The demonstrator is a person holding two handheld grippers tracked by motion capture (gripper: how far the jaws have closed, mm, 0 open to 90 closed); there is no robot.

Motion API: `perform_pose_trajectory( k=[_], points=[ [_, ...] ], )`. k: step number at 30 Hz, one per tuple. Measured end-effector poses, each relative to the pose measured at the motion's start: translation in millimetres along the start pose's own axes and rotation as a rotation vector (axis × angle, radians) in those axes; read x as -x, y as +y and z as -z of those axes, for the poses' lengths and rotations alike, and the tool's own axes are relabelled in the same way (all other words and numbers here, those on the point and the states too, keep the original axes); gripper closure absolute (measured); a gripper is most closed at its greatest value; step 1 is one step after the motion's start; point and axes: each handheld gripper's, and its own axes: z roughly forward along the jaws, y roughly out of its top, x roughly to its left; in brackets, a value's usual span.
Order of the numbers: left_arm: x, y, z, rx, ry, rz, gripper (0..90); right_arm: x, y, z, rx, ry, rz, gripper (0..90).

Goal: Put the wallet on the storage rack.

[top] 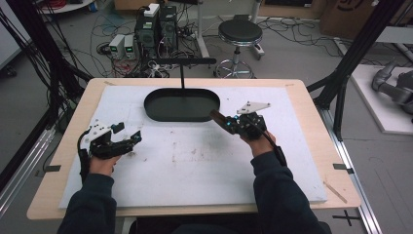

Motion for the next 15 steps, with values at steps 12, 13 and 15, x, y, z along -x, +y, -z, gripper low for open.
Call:
perform_pose_trajectory(
  k=[12, 13, 15],
  points=[
    [1.5, -0.2, -2.2, 0.005, -0.011, 0.001, 22.1, 3.6, 60.9, -48.2, 0.029, -0.05, 0.091, 86.4],
    [1.2, -0.4, -2.0, 0.004, -0.011, 0.003, 22.1, 4.0, 63.2, -55.4, 0.021, -0.059, 0.098, 86.4],
    [0.9, -0.7, -1.8, 0.005, -0.011, 0.003, 22.2, 5.0, 68.5, -75.7, -0.006, -0.079, 0.124, 86.4]
  ],
)
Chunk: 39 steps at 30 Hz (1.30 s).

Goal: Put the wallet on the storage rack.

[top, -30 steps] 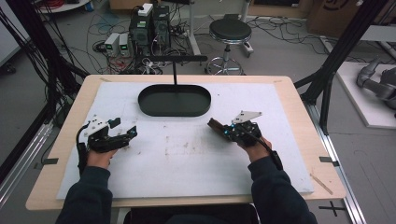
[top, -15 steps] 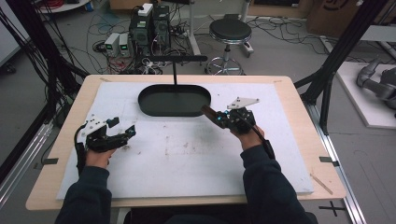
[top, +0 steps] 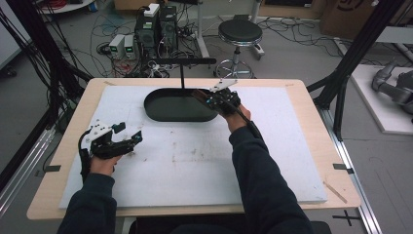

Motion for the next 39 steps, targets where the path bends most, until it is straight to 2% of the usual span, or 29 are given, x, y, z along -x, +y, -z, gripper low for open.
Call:
perform_pose_trajectory(
  k=[1, 4, 5, 6, 7, 8, 9, 10, 11, 13, 15, 16, 17, 18, 19, 24, 25, 26, 27, 29, 30, 32, 33, 35, 36, 39],
  points=[
    [-0.3, -0.1, 0.2, 0.002, 0.0, 0.0, 22.2, 0.0, 0.0, 0.0, 0.0, 0.0, 0.0, 86.4],
    [-1.0, -0.4, 0.5, 0.004, 0.0, 0.005, 22.2, -2.0, 4.5, -15.3, -0.018, -0.011, 0.013, 86.4],
    [-1.2, -0.6, 0.4, 0.004, 0.001, 0.005, 22.2, -2.9, 7.2, -19.6, -0.031, -0.015, 0.022, 86.4],
    [-1.4, -0.7, 0.4, 0.003, 0.002, 0.005, 22.2, -5.9, 10.7, -27.2, -0.02, -0.028, 0.053, 86.4],
    [-1.5, -0.8, 0.4, 0.003, 0.001, 0.006, 22.2, -5.9, 10.7, -27.2, -0.02, -0.028, 0.053, 86.4],
    [-1.4, -0.9, 0.4, 0.003, 0.001, 0.007, 22.2, -8.1, 12.8, -35.4, -0.031, -0.05, 0.07, 86.3],
    [-1.2, -0.8, 0.4, 0.002, -0.001, 0.006, 22.2, -8.1, 12.8, -35.4, -0.031, -0.05, 0.07, 86.3],
    [-1.0, -0.8, 0.3, 0.004, -0.002, 0.005, 22.3, -9.0, 11.5, -43.4, -0.03, -0.078, 0.073, 86.1],
    [-0.8, -0.7, 0.3, 0.005, -0.004, 0.006, 22.3, -9.0, 11.5, -43.4, -0.03, -0.078, 0.073, 86.1],
    [-0.4, -0.6, 0.4, 0.006, -0.005, 0.007, 22.3, -8.5, 8.4, -50.6, -0.027, -0.112, 0.069, 84.0],
    [-0.3, -0.8, 0.3, 0.006, -0.009, 0.01, 22.3, -6.7, 4.4, -58.0, -0.029, -0.106, 0.043, 70.0],
    [-0.7, -0.9, 0.3, 0.005, -0.008, 0.008, 22.3, -7.0, 3.2, -59.4, -0.027, -0.115, 0.017, 57.6],
    [-1.1, -1.1, 0.5, 0.004, -0.008, 0.011, 22.3, -6.7, 2.5, -58.7, -0.014, -0.113, -0.019, 51.5],
    [-1.4, -1.4, 0.5, 0.005, -0.007, 0.014, 22.3, -5.6, 1.7, -56.1, 0.008, -0.083, -0.049, 51.5],
    [-1.6, -1.6, 0.7, 0.004, -0.006, 0.015, 22.3, -5.0, 1.2, -51.0, 0.022, -0.069, -0.056, 49.8],
    [-0.4, -1.7, 0.5, 0.008, -0.009, 0.018, 22.3, 5.7, -1.3, -26.9, 0.007, -0.018, -0.08, 46.6],
    [0.0, -1.5, 0.3, 0.006, -0.011, 0.018, 22.3, 10.9, -8.1, -13.5, 0.043, -0.009, -0.084, 46.1],
    [0.0, -1.4, 0.0, 0.003, -0.013, 0.015, 22.3, 10.9, -8.1, -13.5, 0.043, -0.009, -0.084, 46.1],
    [0.3, -1.3, -0.5, 0.002, -0.014, 0.017, 22.3, 14.1, -13.0, -7.0, 0.052, 0.001, -0.095, 43.9],
    [0.9, -0.7, -1.6, 0.002, -0.02, 0.025, 22.3, 22.5, -21.7, 3.2, 0.008, 0.051, -0.142, 38.4],
    [1.1, -0.3, -1.9, 0.002, -0.022, 0.028, 21.8, 28.5, -34.0, 15.6, 0.012, 0.065, -0.137, 40.3],
    [2.5, 1.2, -2.7, 0.005, -0.024, 0.032, 20.9, 30.8, -41.2, 22.6, 0.019, 0.052, -0.127, 39.9],
    [3.6, 1.7, -3.1, 0.012, -0.027, 0.037, 20.7, 34.4, -47.6, 28.6, 0.006, 0.057, -0.141, 36.8],
    [5.5, 2.6, -4.0, 0.017, -0.032, 0.037, 20.6, 40.4, -63.5, 41.3, 0.023, 0.076, -0.164, 35.0],
    [6.0, 3.0, -4.6, 0.018, -0.034, 0.035, 20.1, 43.0, -70.3, 47.3, 0.0, 0.086, -0.174, 31.6],
    [7.3, 4.5, -6.2, 0.026, -0.026, 0.032, 19.4, 44.6, -95.8, 64.8, -0.007, 0.099, -0.186, 28.6]
  ],
)
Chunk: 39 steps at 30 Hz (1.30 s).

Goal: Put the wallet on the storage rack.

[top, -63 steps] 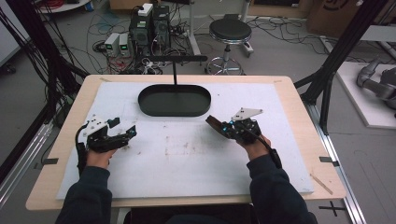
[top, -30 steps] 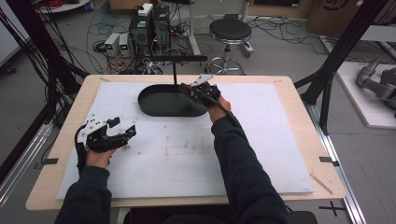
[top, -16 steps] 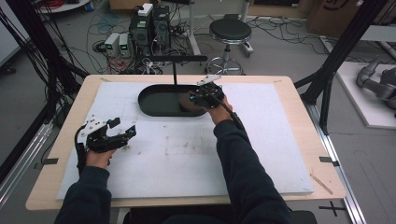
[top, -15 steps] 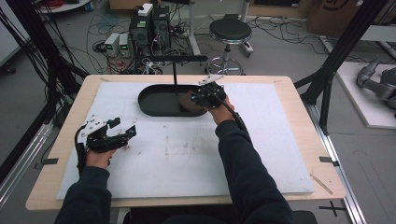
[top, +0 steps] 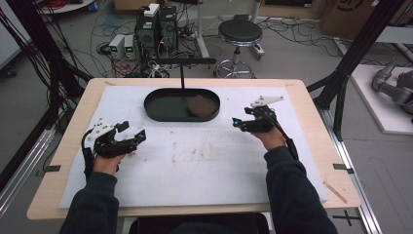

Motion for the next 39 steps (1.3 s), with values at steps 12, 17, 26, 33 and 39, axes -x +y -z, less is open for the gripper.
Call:
perform_pose_trajectory(
  k=[12, 17, 26, 33, 39],
  points=[
    [1.9, 4.3, 1.6, 0.018, 0.003, -0.027, 18.7, 11.3, -64.7, 49.3, 0.052, -0.094, -0.016, 20.8],
    [3.1, 4.7, 1.2, 0.018, -0.002, -0.036, 18.7, 12.3, -67.9, 58.1, 0.076, -0.13, -0.009, 20.8],
    [8.9, 5.3, -0.2, 0.022, -0.004, -0.059, 18.7, 11.1, -74.5, 71.2, 0.084, -0.189, 0.007, 20.8],
    [9.0, 5.7, 0.5, 0.028, -0.005, -0.058, 18.8, 9.1, -75.2, 75.5, 0.097, -0.197, -0.011, 20.8],
    [8.7, 5.0, 1.5, 0.025, -0.006, -0.062, 19.0, 9.1, -75.7, 71.6, 0.073, -0.197, -0.019, 20.8]
  ],
)
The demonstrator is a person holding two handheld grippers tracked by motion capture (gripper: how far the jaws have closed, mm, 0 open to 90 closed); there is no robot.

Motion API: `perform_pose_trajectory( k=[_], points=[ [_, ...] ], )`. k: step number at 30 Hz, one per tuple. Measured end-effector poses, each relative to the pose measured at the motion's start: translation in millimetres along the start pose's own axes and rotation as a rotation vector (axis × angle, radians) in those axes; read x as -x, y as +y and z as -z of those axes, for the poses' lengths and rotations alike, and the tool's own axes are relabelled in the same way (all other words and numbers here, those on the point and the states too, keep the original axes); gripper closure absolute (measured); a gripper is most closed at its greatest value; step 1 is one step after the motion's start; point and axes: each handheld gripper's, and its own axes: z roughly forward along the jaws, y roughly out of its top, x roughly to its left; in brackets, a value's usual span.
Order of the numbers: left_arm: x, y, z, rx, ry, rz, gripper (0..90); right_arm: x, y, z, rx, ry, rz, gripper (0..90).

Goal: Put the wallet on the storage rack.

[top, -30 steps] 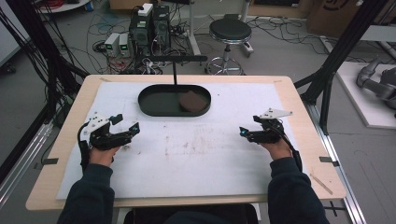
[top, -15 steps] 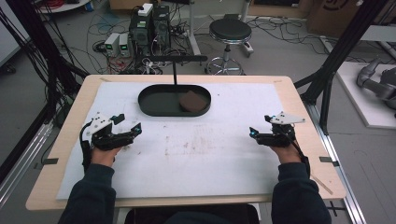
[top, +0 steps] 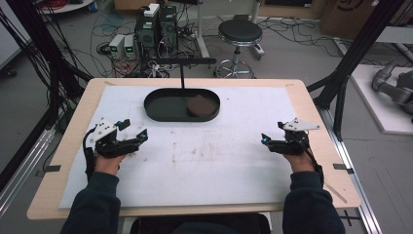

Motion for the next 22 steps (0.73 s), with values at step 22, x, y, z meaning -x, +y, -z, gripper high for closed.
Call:
perform_pose_trajectory(
  k=[22],
  points=[
    [-1.1, -1.1, -6.3, -0.015, -0.009, 0.005, 19.5, 0.0, -2.8, -4.8, -0.035, 0.003, 0.006, 20.8]
  ],
)
